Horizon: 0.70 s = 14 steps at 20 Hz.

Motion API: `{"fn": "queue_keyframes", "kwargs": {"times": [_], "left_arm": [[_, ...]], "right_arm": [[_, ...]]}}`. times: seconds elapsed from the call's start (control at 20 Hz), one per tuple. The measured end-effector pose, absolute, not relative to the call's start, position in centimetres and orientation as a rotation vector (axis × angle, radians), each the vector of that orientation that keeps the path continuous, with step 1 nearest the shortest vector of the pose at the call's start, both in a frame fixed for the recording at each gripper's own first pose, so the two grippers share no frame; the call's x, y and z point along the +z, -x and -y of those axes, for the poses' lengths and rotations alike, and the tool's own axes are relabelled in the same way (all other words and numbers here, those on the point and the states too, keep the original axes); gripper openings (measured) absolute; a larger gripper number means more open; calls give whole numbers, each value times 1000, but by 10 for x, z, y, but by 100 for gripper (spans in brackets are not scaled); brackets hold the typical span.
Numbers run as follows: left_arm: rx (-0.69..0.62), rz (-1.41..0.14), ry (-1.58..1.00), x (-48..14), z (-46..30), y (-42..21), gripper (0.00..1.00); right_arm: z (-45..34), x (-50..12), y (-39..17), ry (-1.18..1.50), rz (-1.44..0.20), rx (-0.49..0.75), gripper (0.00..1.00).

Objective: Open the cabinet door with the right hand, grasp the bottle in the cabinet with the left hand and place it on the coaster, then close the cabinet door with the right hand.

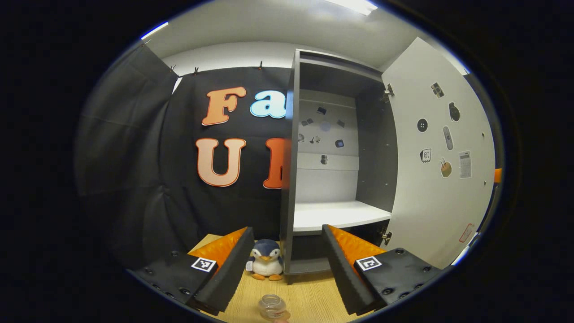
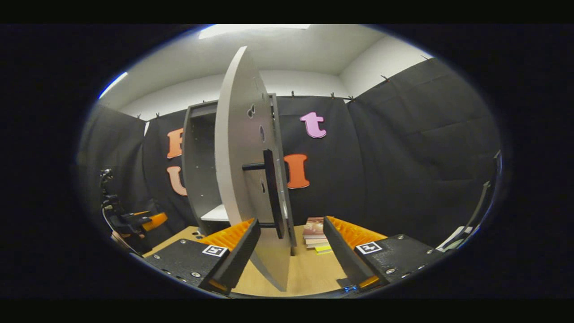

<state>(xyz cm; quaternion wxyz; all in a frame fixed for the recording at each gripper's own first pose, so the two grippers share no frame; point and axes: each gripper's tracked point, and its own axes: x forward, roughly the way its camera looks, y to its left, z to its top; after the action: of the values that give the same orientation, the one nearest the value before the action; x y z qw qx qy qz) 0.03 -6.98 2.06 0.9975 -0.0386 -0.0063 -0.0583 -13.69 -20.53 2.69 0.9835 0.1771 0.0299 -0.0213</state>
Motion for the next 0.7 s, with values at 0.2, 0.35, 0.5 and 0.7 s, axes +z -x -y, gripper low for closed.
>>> {"fn": "queue_keyframes", "kwargs": {"times": [0.2, 0.35, 0.5, 0.7], "left_arm": [[-119, 13, 69, 18, 57, -14, 99], [-99, 13, 69, 15, 39, -26, 98], [-80, 15, 74, 15, 21, -33, 98], [-53, 19, 87, 13, -2, -44, 97]], "right_arm": [[170, 37, 117, -408, -53, 58, 89], [140, 49, 98, -419, -32, 118, 89], [120, 57, 82, -401, -24, 150, 88], [81, 67, 60, -374, -21, 222, 88]]}}
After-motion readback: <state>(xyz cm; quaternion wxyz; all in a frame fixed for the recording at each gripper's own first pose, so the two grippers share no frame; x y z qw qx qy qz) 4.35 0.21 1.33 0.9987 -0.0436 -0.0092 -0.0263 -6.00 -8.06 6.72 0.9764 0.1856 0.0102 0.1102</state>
